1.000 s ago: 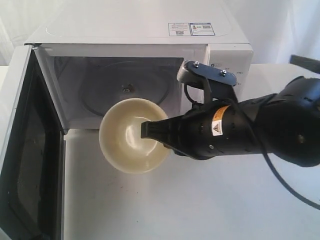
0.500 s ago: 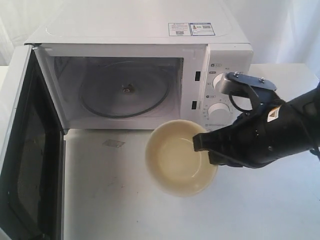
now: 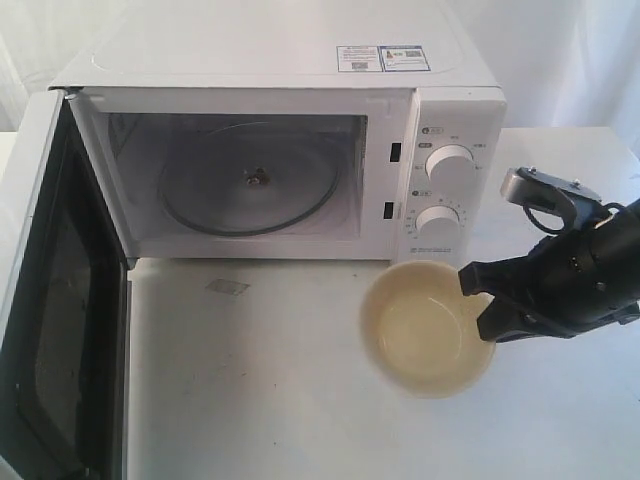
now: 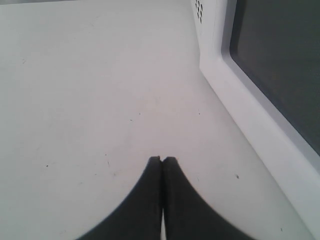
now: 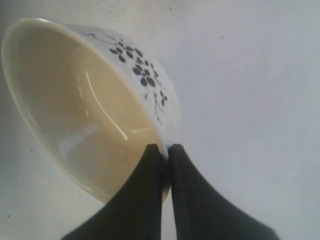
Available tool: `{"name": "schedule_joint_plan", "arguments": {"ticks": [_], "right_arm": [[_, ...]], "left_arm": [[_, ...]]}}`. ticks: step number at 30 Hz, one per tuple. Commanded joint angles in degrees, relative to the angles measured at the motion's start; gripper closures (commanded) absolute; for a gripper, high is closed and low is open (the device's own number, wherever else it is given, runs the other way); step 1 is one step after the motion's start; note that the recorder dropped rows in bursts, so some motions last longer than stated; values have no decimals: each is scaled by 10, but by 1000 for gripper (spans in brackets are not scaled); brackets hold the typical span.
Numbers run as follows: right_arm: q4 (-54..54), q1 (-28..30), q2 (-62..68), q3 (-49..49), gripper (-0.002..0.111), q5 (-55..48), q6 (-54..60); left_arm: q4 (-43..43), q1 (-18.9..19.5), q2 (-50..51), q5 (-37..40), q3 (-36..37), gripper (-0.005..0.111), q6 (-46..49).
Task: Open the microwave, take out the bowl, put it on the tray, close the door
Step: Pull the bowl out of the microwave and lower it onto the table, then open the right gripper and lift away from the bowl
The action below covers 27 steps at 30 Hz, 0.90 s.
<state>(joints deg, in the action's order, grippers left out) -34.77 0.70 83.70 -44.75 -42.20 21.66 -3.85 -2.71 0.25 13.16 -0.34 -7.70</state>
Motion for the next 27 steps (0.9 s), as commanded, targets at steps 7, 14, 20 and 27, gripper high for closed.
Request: {"name": "schedule_joint_plan", "arguments": {"ticks": [7,14,20,27], "right_arm": [[-37,68,74,-40,108,-29,69],[-63,82,104,-53,108,-45,95],[-82,99,114,-57,108,-46,111],[-97,113,126,-61,108,-35,111]], "left_arm": [[5,0,-3,2,3,107,2],[5,0,-3,2,3,107,2],[5,0,-3,2,3,107,2],[5,0,-3,2,3,107,2]]}}
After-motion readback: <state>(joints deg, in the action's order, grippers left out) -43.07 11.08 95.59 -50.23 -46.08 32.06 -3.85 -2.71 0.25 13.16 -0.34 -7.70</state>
